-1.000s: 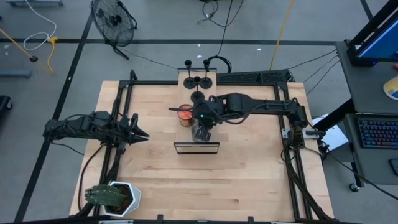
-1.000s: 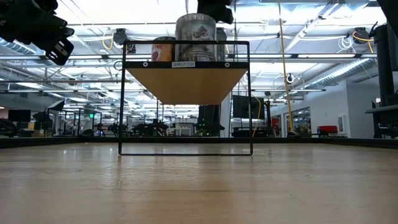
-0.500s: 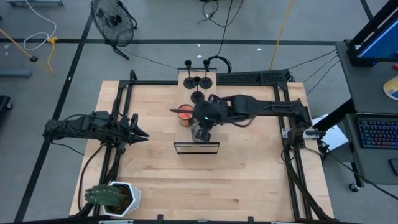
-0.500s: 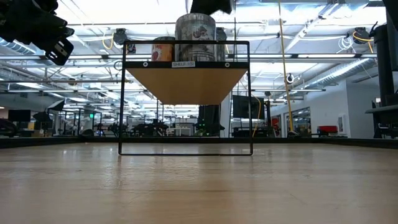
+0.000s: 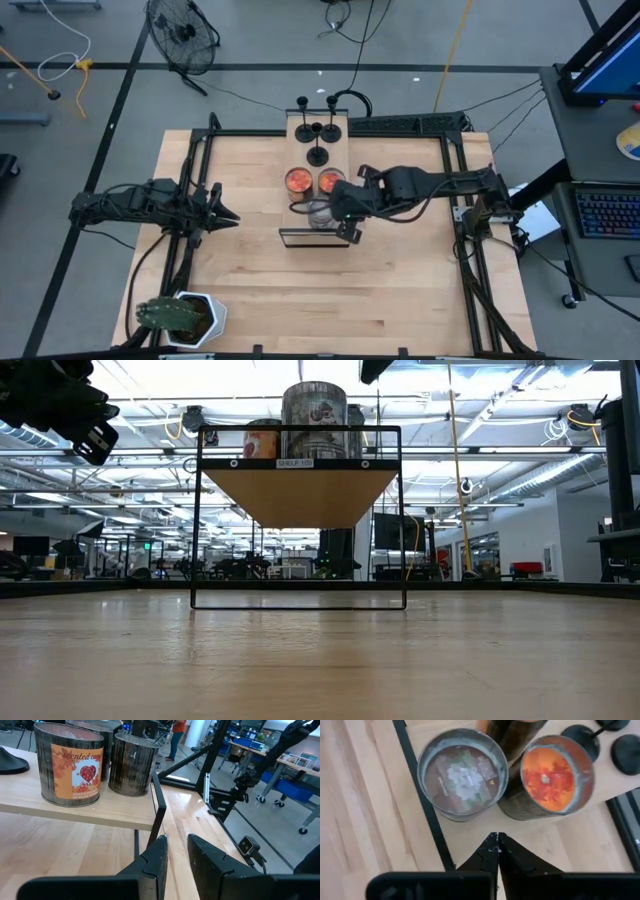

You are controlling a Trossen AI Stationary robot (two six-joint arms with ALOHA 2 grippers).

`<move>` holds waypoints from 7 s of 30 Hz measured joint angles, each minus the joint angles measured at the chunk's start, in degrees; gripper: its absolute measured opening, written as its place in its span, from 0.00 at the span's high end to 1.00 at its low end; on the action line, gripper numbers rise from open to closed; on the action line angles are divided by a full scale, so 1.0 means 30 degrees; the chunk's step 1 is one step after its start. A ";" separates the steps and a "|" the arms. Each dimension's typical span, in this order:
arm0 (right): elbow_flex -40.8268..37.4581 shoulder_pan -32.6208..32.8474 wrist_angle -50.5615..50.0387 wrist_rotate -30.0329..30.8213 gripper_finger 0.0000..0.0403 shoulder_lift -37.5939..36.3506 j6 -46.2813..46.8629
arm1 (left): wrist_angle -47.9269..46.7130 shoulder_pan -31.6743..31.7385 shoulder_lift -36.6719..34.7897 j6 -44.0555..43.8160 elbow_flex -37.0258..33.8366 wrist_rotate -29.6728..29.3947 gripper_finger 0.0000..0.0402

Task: Pick & Place candle stick holders
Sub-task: Put the brown scented candle on the shelf, then return to Home Position

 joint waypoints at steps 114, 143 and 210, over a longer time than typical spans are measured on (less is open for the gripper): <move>-3.5947 0.3246 2.4326 -0.0207 1.00 -3.3548 -0.0003 | 0.3071 0.0000 -0.0029 0.3988 -0.0743 -0.2346 0.80; -3.9716 0.2339 2.8511 -0.2583 1.00 -3.5065 0.0139 | 0.4405 -0.0007 -0.0022 0.3554 -0.1480 -0.2495 0.80; -3.9782 0.2326 2.8084 -0.3508 1.00 -3.5059 -0.0881 | 0.8539 0.0022 0.0124 0.1628 -0.5479 -0.3009 0.80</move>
